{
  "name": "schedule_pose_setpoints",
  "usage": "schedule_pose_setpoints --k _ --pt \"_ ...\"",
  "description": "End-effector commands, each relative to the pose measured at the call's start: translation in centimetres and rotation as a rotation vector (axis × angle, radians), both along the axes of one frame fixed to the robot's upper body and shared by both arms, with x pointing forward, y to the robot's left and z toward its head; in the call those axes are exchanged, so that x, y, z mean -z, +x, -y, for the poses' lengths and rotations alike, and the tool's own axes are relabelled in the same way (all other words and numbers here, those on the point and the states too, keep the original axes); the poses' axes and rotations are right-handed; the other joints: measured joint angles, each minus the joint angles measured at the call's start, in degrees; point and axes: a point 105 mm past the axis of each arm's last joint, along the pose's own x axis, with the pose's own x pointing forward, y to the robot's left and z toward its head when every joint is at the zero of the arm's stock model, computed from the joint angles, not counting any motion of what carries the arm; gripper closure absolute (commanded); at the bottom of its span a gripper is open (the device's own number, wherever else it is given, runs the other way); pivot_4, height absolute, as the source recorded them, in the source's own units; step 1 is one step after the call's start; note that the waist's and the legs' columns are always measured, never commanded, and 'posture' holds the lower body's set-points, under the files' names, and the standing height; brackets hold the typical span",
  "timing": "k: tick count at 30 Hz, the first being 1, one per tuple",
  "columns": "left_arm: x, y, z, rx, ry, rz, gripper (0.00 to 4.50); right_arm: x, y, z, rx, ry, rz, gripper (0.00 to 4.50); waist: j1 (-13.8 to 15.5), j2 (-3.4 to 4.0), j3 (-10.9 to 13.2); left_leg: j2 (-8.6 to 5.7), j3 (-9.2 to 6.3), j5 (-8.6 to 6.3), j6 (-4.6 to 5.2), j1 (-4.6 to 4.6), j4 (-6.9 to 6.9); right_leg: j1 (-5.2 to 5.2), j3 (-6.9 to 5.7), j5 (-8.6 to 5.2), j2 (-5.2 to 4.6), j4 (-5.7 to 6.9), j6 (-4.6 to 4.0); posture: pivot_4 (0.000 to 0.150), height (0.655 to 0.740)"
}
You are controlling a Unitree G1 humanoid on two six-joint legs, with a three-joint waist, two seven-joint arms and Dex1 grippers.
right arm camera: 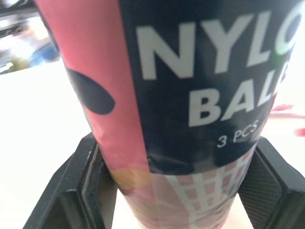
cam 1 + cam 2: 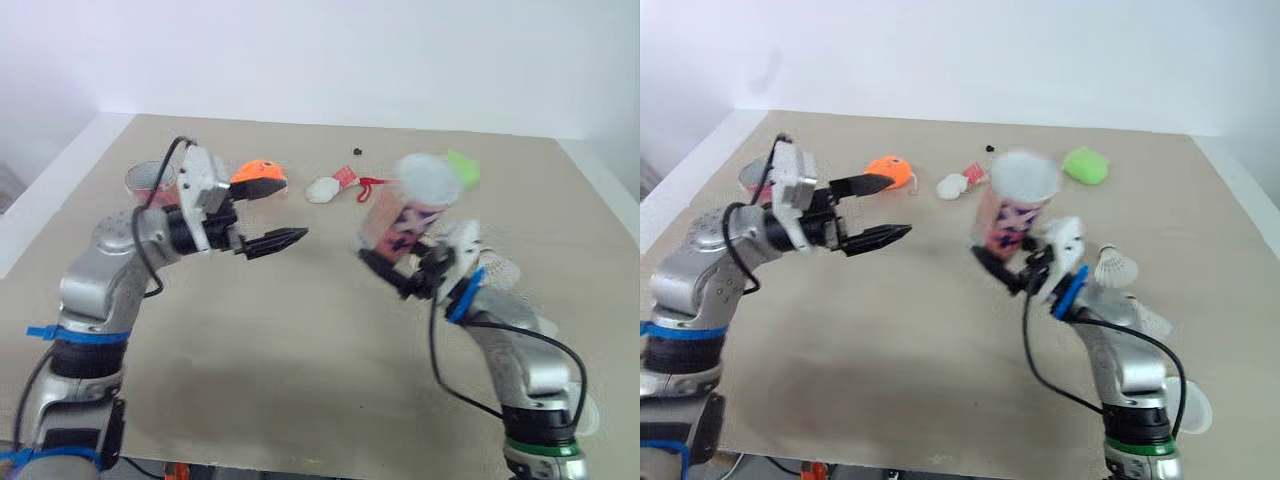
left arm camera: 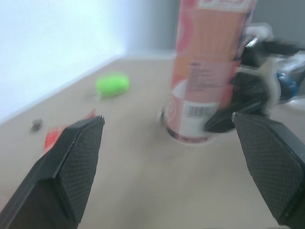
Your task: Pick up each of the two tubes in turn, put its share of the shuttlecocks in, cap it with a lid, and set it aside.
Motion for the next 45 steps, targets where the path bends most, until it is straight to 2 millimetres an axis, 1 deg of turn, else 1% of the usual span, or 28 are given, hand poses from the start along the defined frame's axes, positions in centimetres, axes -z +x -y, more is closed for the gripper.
schedule_pose_setpoints --k 1,3,5,6,8,10,13,16,22,25,26,28,32,35,39,44,45 --pt "0.2 -0.6 4.1 0.099 -0.016 0.003 0.00 -3.2 -0.9 9.0 0.371 0.054 0.103 1.16 0.4 0.03 0.0 -0.01 0.01 0.00 0.00 -0.05 0.09 -0.02 0.00 0.01 -0.01 0.01 0.04 0.150 0.7400" --pt "0.9 -0.8 6.1 0.133 -0.022 -0.007 0.00 -2.9 -1.3 13.1 0.550 0.048 0.090 1.16 0.2 0.08 0.0 -0.13 0.24 -0.02 0.03 -0.06 0.12 -0.03 0.27 0.12 -0.06 -0.06 0.20 0.150 0.7400" --pt "1.5 -0.9 7.5 0.152 -0.028 -0.018 0.00 -2.4 -1.9 16.0 0.671 0.035 0.075 1.16 -0.5 0.09 0.0 -0.17 0.34 -0.02 0.04 -0.01 0.12 -0.05 0.38 0.14 -0.03 -0.05 0.21 0.150 0.7400" --pt "1.8 -1.0 8.3 0.161 -0.029 -0.023 0.00 -1.8 -2.2 17.3 0.717 0.049 0.051 1.16 -0.9 0.14 0.0 -0.17 0.33 -0.02 0.04 0.04 0.12 -0.03 0.39 0.14 0.00 -0.04 0.21 0.150 0.7400" --pt "2.6 -1.7 10.2 0.197 -0.037 -0.038 0.00 0.3 -3.0 20.0 0.810 0.032 -0.030 1.16 -1.1 0.36 -0.1 -0.07 0.40 0.00 0.08 0.14 0.08 -0.04 0.49 0.18 0.17 0.00 0.13 0.150 0.7400" --pt "3.3 -2.3 11.4 0.217 -0.031 -0.039 0.00 1.7 -3.6 22.0 0.887 0.035 -0.082 1.16 -0.9 0.53 -0.1 -0.11 0.39 0.04 0.14 0.19 0.07 0.03 0.48 0.15 0.16 0.01 0.20 0.150 0.7400" --pt "3.9 -2.9 12.3 0.235 -0.028 -0.040 0.00 3.0 -4.3 24.0 0.970 0.076 -0.125 1.16 -1.2 0.87 -0.1 -0.10 0.51 0.10 0.25 0.23 0.07 0.01 0.63 0.15 0.20 0.00 0.42 0.150 0.7400" --pt "4.3 -3.2 12.7 0.239 -0.031 -0.048 0.00 4.4 -4.6 25.3 1.033 0.080 -0.179 1.16 -1.5 1.06 -0.1 -0.10 0.68 0.18 0.38 0.32 0.06 0.01 0.80 0.23 0.22 0.01 0.55 0.150 0.7400" --pt "4.3 -3.1 12.5 0.220 -0.040 -0.051 0.00 7.4 -5.0 26.7 1.106 0.109 -0.270 1.16 -2.0 1.08 -0.1 -0.14 0.94 0.30 0.56 0.36 0.13 0.02 1.05 0.45 0.20 -0.01 0.76 0.150 0.7400" --pt "4.2 -3.0 12.3 0.207 -0.048 -0.059 0.00 8.1 -5.1 26.7 1.110 0.113 -0.287 1.16 -2.1 1.06 -0.1 -0.17 1.00 0.31 0.57 0.41 0.18 0.09 1.16 0.50 0.20 -0.05 0.85 0.150 0.7400" --pt "4.2 -3.0 12.2 0.204 -0.049 -0.061 0.00 8.1 -5.0 26.7 1.108 0.111 -0.285 0.41 -2.1 1.05 -0.1 -0.19 1.02 0.31 0.58 0.41 0.19 0.09 1.22 0.51 0.19 -0.06 0.87 0.150 0.7400" --pt "4.4 -2.9 12.1 0.199 -0.050 -0.067 0.00 8.2 -5.0 26.5 1.104 0.114 -0.284 0.10 -2.1 1.05 -0.1 -0.22 1.06 0.31 0.58 0.40 0.20 0.10 1.32 0.53 0.19 -0.08 0.93 0.150 0.7400" --pt "4.7 -2.9 12.0 0.196 -0.042 -0.074 0.00 8.2 -5.2 26.3 1.099 0.122 -0.275 0.10 -2.1 1.07 -0.1 -0.27 1.22 0.31 0.58 0.40 0.17 0.05 1.52 0.51 0.15 -0.09 1.01 0.150 0.7400" --pt "5.0 -2.7 11.8 0.186 -0.034 -0.071 0.00 7.8 -5.9 26.1 1.090 0.120 -0.243 0.10 -2.1 1.08 -0.1 -0.29 1.23 0.31 0.58 0.40 0.15 0.04 1.54 0.50 0.14 -0.10 1.04 0.150 0.7400" --pt "5.4 -2.2 11.1 0.163 -0.032 -0.081 0.00 7.0 -7.2 25.1 1.066 0.122 -0.194 0.10 -2.1 1.11 -0.1 -0.29 1.22 0.31 0.58 0.37 0.13 0.01 1.57 0.49 0.16 -0.10 1.05 0.150 0.7400" --pt "6.0 -1.8 10.3 0.149 -0.027 -0.093 0.00 6.8 -8.9 23.7 1.048 0.106 -0.165 0.10 -2.1 1.12 -0.1 -0.28 1.24 0.31 0.58 0.38 0.11 -0.03 1.68 0.50 0.15 -0.10 1.08 0.150 0.7400" --pt "6.2 -1.7 10.0 0.139 -0.029 -0.094 0.00 6.6 -9.5 23.3 1.041 0.104 -0.152 0.10 -2.1 1.13 -0.1 -0.28 1.23 0.31 0.58 0.39 0.11 -0.04 1.71 0.51 0.15 -0.10 1.10 0.150 0.7400"
